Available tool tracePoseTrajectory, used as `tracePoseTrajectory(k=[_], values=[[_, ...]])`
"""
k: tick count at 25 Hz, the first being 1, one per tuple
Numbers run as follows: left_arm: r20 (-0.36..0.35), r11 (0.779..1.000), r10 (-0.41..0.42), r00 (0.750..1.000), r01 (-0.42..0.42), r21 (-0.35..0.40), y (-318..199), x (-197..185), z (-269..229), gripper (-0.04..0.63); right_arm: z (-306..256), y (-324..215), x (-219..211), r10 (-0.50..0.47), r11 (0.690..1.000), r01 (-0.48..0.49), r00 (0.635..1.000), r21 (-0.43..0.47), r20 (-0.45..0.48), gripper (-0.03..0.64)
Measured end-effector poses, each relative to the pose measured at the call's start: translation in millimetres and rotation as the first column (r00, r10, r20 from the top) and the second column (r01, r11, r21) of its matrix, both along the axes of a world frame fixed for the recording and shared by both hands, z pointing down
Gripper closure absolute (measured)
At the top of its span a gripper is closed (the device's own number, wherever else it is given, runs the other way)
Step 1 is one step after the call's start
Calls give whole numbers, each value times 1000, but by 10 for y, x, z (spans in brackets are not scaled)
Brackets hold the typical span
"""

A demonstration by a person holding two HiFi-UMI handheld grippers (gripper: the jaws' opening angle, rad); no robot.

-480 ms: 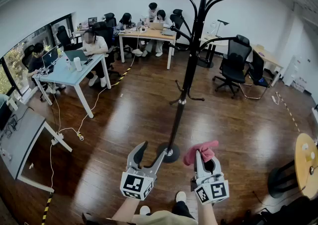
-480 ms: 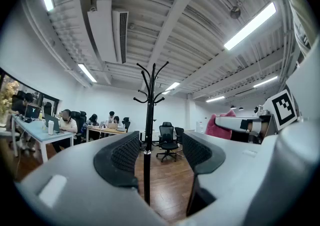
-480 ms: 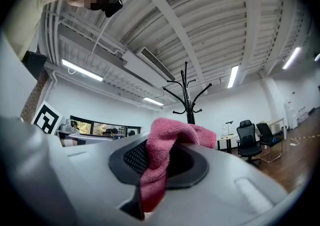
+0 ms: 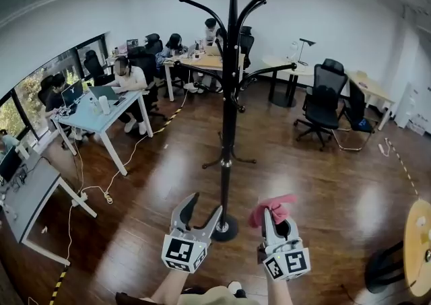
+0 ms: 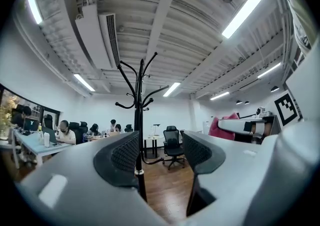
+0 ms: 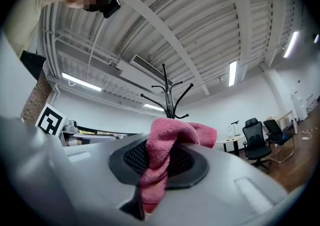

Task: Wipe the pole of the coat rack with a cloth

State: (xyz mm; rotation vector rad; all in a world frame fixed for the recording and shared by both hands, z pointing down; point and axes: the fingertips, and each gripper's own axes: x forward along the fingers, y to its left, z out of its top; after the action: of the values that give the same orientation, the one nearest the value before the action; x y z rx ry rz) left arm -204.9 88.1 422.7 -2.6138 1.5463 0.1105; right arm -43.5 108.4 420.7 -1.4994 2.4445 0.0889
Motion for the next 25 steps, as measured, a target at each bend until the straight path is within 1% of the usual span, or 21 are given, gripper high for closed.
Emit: tracePoseTrajectory(k=[3, 7, 9, 11, 13, 14, 17, 19, 22, 25], values=[[13, 999, -32, 999, 32, -15, -133, 33, 83, 345, 49, -173, 37, -40, 999, 40, 999, -3, 11, 560], [31, 996, -76, 997, 77, -34, -334, -116, 177, 345, 121, -384, -126, -92, 996, 92, 996, -16, 12, 559], [38, 997, -67, 997, 68, -28, -433, -127, 140, 345, 53, -489, -187, -103, 995, 103, 995, -3, 2, 558], [39, 999, -27, 999, 28, -23, -525, -111, 72, 345, -173, -622, -233, -105, 993, 105, 994, 56, -16, 558], [37, 1000, 11, 999, -11, -10, -663, -121, -86, 344, -635, -817, -265, -98, 982, 105, 994, 158, -49, 558], [34, 1000, 29, 999, -29, -2, -751, -137, -188, 344, -944, -925, -281, -93, 970, 105, 994, 218, -64, 558], [40, 996, 86, 995, -87, 10, -1028, -169, -428, 337, -1937, -1223, -330, -58, 918, 95, 993, 385, -105, 558], [60, 992, 123, 991, -124, 13, -1213, -180, -522, 329, -2532, -1404, -338, 12, 873, 48, 993, 486, -120, 558], [74, 985, 170, 983, -171, 9, -1423, -241, -578, 324, -3246, -1535, -446, 119, 786, -6, 983, 618, -142, 558], [81, 979, 205, 975, -206, -5, -1542, -281, -567, 324, -3752, -1558, -584, 194, 708, -13, 965, 706, -177, 558]])
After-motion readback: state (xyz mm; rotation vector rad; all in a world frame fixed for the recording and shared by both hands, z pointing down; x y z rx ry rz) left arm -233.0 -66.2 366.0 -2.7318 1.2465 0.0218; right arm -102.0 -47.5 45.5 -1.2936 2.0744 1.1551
